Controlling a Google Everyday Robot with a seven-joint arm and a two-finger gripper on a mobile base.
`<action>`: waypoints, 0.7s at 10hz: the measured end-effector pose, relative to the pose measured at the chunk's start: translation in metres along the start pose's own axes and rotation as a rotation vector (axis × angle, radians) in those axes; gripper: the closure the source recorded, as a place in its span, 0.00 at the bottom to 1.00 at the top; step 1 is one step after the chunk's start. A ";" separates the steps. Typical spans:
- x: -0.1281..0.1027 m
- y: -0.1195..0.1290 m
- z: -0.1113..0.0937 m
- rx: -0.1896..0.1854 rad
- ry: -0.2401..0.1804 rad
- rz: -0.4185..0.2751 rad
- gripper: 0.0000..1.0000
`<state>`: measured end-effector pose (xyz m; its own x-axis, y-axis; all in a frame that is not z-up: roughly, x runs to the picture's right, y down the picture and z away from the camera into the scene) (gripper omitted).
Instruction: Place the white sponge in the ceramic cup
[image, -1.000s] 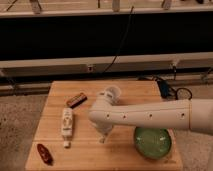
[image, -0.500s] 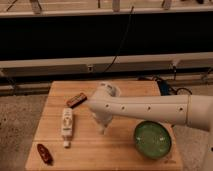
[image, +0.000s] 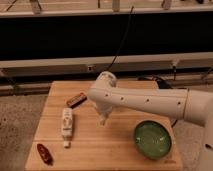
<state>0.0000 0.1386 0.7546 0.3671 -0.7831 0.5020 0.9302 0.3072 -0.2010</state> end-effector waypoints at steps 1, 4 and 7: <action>0.008 -0.003 -0.001 0.004 0.006 0.011 0.99; 0.026 -0.001 -0.012 -0.004 0.021 0.019 0.99; 0.039 0.009 -0.016 -0.011 0.027 0.049 0.99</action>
<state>0.0224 0.1023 0.7591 0.4118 -0.7818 0.4682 0.9110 0.3395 -0.2342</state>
